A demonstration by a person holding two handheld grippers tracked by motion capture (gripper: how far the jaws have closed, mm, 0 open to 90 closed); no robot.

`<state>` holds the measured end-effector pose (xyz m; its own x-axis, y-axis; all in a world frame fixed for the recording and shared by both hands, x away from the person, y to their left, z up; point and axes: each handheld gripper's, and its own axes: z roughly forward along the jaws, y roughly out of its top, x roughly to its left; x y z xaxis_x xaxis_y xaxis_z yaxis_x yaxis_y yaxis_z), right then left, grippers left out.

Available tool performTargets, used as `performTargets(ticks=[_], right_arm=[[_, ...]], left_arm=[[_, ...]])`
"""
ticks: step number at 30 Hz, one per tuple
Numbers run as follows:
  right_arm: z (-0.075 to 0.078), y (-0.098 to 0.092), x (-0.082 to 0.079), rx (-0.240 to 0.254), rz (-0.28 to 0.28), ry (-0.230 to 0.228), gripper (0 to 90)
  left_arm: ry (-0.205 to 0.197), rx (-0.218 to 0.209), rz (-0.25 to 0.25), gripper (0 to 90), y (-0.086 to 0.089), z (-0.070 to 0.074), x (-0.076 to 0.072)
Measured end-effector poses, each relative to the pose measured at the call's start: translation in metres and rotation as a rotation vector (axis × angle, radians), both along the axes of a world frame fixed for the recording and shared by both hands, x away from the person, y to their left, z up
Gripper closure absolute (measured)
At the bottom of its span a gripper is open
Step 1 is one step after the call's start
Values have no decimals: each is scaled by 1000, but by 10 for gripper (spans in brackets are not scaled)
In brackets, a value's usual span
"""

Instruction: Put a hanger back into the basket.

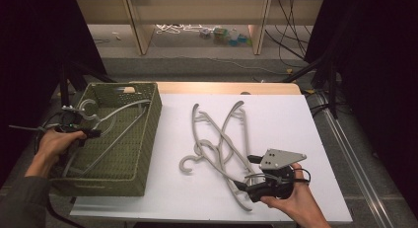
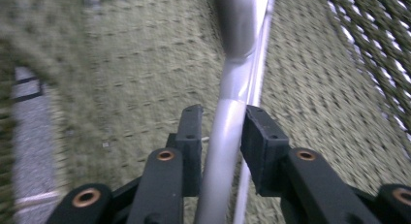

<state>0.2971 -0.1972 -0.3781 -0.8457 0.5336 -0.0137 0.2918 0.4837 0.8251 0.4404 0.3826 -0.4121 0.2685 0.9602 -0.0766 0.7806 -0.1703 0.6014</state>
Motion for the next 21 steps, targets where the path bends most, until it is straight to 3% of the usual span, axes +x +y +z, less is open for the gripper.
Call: performTargets(ticks=[5,13,16,17,21], right_arm=[[0,0,0,-3,4,6,180],[-1,0,0,0,4,7,182],[-1,0,0,7,-2,0,182],[-1,0,0,9,-6,-3,182],[-1,-2,1,6,-14,-1,181]], left_arm=[[-4,-10,67,638,6,-2,-2],[0,2,80,617,7,-4,-2],[-12,16,93,506,6,-3,-3],[2,37,97,478,6,1,-3],[-49,21,134,380,5,10,-10]])
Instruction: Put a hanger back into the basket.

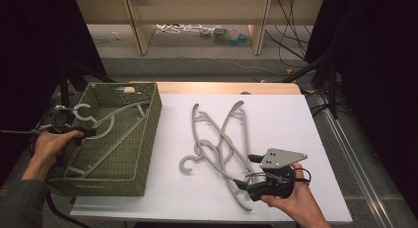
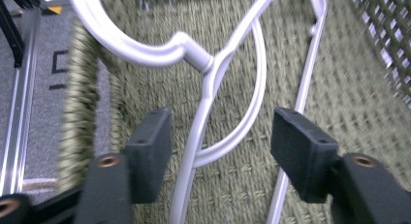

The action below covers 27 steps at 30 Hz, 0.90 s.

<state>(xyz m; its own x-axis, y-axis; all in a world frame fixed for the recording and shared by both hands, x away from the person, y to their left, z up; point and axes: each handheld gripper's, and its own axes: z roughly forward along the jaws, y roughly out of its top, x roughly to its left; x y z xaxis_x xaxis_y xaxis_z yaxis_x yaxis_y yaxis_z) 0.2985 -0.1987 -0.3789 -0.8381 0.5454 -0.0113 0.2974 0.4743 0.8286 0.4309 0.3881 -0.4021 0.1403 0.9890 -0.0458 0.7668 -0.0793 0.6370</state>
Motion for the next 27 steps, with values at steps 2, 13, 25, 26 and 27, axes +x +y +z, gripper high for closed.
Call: performTargets(ticks=[2,13,25,26,27], right_arm=[[0,0,0,3,-1,-3,181],[-3,1,1,18,-18,-2,181],[-7,1,3,39,-30,-4,179],[-7,1,4,45,-31,-4,179],[-7,2,4,47,-33,-7,179]], left_arm=[[-40,-10,-5,356,-2,7,-5],[-285,-145,-72,273,-36,46,-51],[-419,-238,-228,209,-102,68,-99],[-437,-255,-239,208,-108,67,-102],[-453,-271,-250,208,-114,66,-105]])
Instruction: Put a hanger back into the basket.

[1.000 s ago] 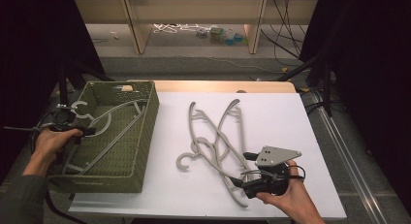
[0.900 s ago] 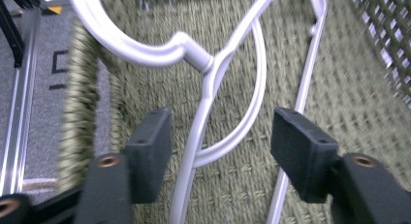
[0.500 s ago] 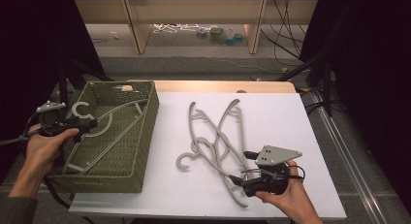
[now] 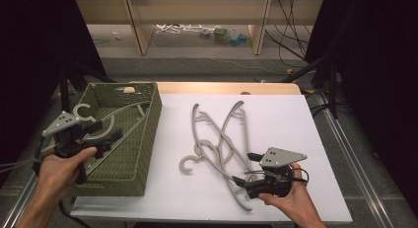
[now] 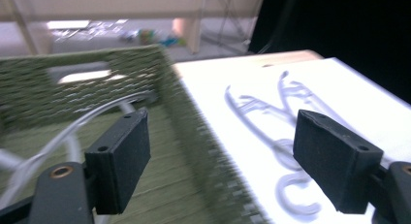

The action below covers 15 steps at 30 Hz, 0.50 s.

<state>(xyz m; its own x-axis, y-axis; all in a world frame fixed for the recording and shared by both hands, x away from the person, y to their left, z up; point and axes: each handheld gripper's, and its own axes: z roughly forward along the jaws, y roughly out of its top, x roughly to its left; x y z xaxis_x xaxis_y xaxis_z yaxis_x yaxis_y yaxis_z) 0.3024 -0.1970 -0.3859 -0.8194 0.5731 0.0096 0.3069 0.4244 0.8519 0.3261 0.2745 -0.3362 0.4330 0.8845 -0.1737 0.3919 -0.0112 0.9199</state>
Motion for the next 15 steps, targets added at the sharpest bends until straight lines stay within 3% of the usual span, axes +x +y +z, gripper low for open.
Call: performTargets(ticks=[3,6,9,10,12,15], right_arm=[[-2,0,0,7,2,9,179],[-3,-1,2,11,-3,-1,178],[-5,-1,2,25,-10,13,177],[-5,-1,3,26,-13,-2,175],[-8,-1,3,31,-20,11,171],[-9,-1,4,26,-17,4,170]], left_arm=[[-41,-33,-23,208,-14,-4,-7],[-54,-90,-51,209,-27,-11,-12],[-82,-77,-71,209,-39,-20,-15],[-81,-70,-82,209,-43,-24,-15],[-71,-70,-105,208,-50,-33,-16],[-90,-48,-119,208,-58,-43,-17]])
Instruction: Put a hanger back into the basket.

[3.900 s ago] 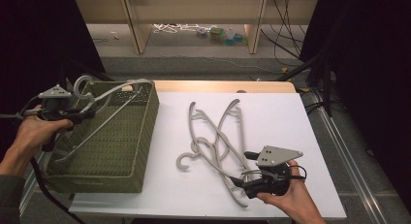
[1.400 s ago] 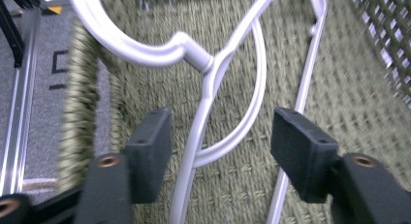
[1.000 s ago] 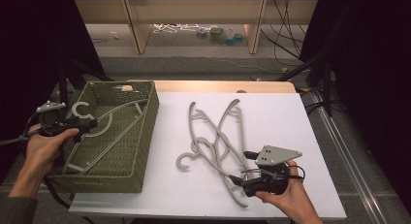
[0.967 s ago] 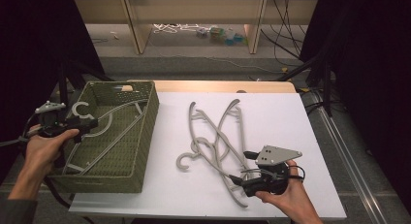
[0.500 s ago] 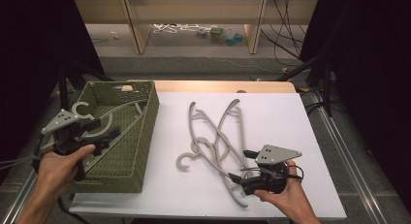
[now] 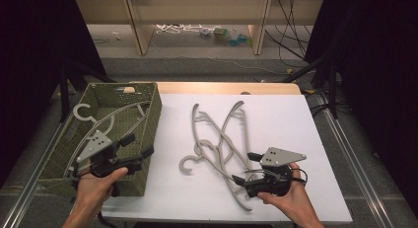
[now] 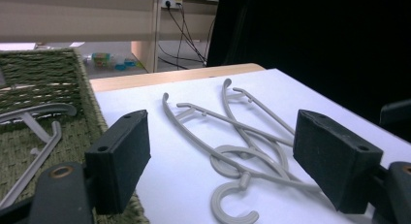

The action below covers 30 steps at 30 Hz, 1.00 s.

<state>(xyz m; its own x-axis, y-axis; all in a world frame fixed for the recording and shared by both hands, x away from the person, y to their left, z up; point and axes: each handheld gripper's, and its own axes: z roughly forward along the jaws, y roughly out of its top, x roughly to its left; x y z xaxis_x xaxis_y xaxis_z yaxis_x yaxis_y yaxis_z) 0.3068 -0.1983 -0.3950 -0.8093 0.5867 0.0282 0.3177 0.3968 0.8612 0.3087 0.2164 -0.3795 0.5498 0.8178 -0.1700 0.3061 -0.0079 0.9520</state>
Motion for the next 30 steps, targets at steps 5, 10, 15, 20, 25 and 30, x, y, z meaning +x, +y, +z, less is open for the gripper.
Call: performTargets(ticks=[5,10,15,20,25,30], right_arm=[[-4,2,0,-4,0,19,169],[-5,3,0,-3,1,19,169],[-7,4,1,-8,-2,6,169],[-11,6,5,-22,8,23,166],[-15,15,11,-54,19,35,167],[-21,27,24,-111,47,58,191]], left_arm=[[-24,25,-33,206,-10,-11,-5],[-49,24,-56,198,-15,-16,-10],[-49,17,-66,193,-17,-20,-10],[-60,6,-73,181,-20,-23,-13],[-63,17,-104,168,-24,-28,-18],[-63,19,-123,165,-28,-30,-19]])
